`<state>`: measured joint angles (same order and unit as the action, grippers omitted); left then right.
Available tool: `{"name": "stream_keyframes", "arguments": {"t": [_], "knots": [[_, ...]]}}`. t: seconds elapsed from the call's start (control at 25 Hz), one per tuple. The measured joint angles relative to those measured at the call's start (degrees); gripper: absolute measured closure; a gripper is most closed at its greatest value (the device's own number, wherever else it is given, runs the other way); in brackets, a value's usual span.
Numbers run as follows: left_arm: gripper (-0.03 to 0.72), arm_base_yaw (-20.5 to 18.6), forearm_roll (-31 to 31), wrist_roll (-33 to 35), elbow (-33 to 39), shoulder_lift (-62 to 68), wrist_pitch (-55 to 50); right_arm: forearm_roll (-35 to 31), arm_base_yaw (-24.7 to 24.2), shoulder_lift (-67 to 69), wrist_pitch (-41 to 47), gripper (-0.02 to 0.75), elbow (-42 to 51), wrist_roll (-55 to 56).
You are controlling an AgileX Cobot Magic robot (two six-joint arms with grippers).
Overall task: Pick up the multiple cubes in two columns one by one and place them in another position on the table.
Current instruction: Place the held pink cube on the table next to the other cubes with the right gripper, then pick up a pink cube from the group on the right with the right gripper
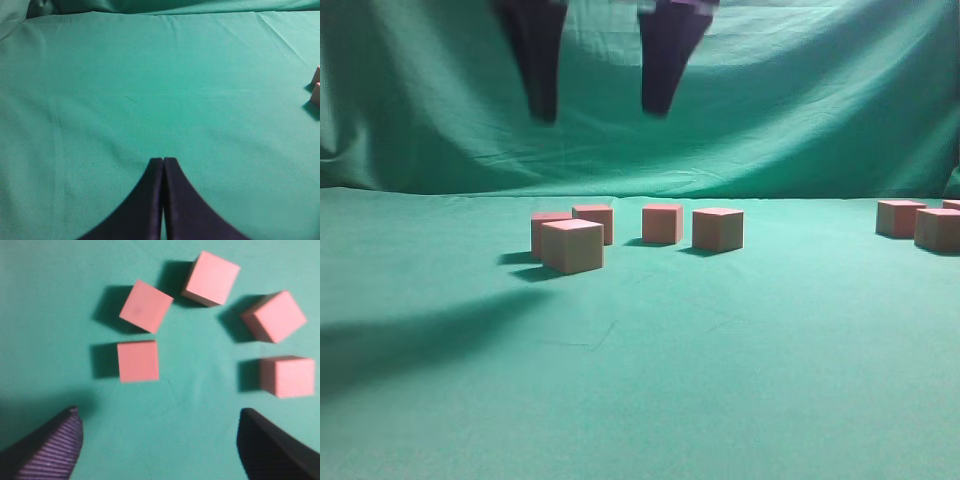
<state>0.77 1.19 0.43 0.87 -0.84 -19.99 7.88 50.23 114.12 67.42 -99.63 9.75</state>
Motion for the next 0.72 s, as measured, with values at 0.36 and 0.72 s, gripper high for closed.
{"name": "stream_keyframes", "arguments": {"t": [0.36,0.72], "knots": [[0.688,0.0,0.0,0.0,0.0,0.0,0.0,6.2,0.0,-16.0,3.4,0.152,3.9,1.6],[0.688,0.0,0.0,0.0,0.0,0.0,0.0,7.5,-9.0,-33.8,3.3,0.152,26.5,7.8]]}}
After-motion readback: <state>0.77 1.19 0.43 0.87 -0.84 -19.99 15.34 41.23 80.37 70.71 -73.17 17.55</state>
